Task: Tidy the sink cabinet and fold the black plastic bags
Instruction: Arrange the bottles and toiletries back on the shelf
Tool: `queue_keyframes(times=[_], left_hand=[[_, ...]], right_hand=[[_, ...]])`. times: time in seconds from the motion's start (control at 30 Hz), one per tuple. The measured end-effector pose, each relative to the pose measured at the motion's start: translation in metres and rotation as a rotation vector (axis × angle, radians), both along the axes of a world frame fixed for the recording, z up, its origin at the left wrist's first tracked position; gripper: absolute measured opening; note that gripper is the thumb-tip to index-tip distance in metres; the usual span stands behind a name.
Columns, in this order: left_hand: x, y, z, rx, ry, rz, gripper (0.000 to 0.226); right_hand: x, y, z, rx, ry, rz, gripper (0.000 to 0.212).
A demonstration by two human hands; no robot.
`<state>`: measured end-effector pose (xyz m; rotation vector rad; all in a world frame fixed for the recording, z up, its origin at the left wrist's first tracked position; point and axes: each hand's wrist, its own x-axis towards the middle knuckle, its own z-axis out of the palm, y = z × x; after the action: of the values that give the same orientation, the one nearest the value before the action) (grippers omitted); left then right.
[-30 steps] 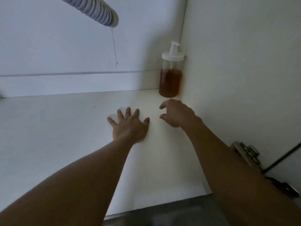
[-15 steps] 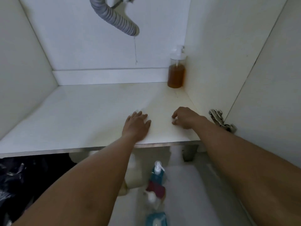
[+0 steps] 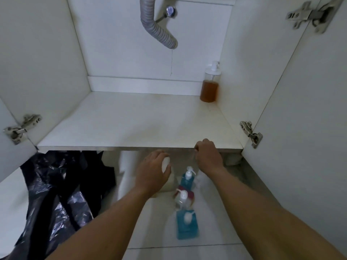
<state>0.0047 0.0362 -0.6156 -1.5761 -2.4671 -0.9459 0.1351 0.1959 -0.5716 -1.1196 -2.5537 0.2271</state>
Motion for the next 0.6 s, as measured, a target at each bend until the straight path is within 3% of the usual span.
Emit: queue_keyframes(times=[0.07, 0.13, 0.2, 0.3, 0.43, 0.6], left_hand=[[0.006, -0.014, -0.014, 0.037, 0.002, 0.066, 0.040], [0.011, -0.025, -0.023, 0.030, -0.112, 0.189, 0.047], [0.013, -0.031, -0.030, -0.021, -0.275, 0.336, 0.062], [0.010, -0.034, -0.041, -0.131, -0.462, 0.489, 0.088], [0.002, -0.029, -0.058, -0.235, -0.569, 0.492, 0.107], [-0.010, -0.023, -0.081, -0.241, -0.721, 0.499, 0.108]], right_hand=[[-0.010, -0.025, -0.007, 0.008, 0.082, 0.061, 0.014], [-0.023, -0.049, -0.015, -0.115, 0.050, 0.091, 0.013], [-0.036, -0.062, -0.025, -0.293, -0.006, 0.027, 0.012], [-0.046, -0.067, -0.037, -0.469, -0.089, -0.021, 0.029], [-0.057, -0.064, -0.051, -0.550, -0.102, 0.034, 0.056], [-0.065, -0.056, -0.068, -0.542, -0.124, 0.142, 0.054]])
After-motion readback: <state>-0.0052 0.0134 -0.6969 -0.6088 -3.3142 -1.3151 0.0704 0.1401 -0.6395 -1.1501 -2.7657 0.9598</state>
